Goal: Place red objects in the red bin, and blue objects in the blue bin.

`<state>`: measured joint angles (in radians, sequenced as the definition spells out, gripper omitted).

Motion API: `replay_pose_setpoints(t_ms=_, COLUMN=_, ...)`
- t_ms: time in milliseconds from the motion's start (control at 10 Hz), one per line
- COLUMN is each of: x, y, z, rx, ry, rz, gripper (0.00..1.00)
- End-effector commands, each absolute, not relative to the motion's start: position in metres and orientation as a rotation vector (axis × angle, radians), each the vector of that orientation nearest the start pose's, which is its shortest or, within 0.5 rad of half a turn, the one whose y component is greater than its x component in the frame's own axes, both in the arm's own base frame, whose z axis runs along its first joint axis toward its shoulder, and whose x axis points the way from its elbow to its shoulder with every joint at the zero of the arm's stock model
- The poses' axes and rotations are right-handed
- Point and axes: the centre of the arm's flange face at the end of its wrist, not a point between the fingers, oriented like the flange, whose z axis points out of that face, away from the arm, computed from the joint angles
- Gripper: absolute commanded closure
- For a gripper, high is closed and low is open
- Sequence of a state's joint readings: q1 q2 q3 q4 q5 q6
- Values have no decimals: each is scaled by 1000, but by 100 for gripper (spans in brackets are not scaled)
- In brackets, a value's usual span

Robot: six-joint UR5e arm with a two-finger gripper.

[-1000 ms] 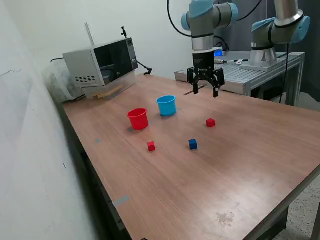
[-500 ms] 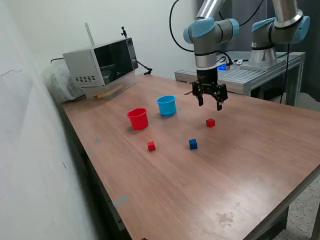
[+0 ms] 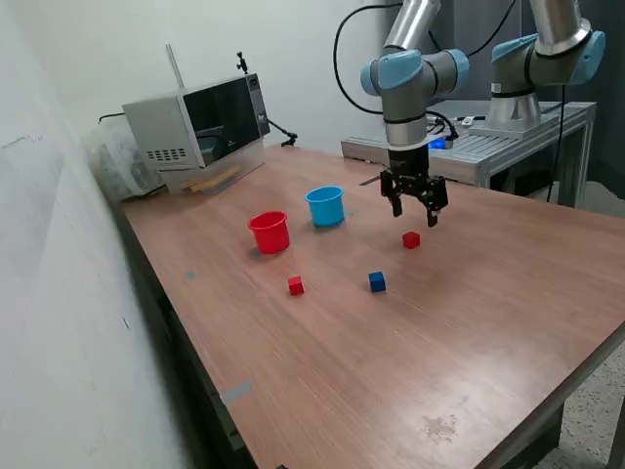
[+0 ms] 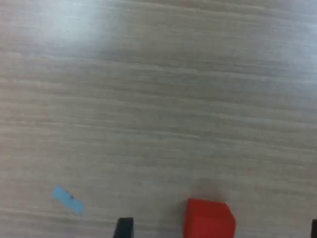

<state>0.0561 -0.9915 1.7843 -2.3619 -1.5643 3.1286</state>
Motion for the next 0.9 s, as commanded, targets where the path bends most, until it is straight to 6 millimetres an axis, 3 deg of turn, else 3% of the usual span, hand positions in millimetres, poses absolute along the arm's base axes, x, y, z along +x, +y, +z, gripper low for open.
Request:
replay_pose_setpoints(t_ms=0, x=-602, y=-169, z=129, rx=-2301, ry=2144, rz=-12, gripper=0)
replay_pose_setpoints(t_ms=300, x=-603, y=-171, z=111, rx=-2296, ry=2136, rz=-25, gripper=0)
replay_pose_setpoints(t_ms=400, x=-604, y=-171, z=111, rx=-2298, ry=2135, rz=-20, gripper=100)
replay_pose_setpoints(t_ms=800, x=-617, y=-171, z=117, rx=-2312, ry=2151, rz=11, gripper=100)
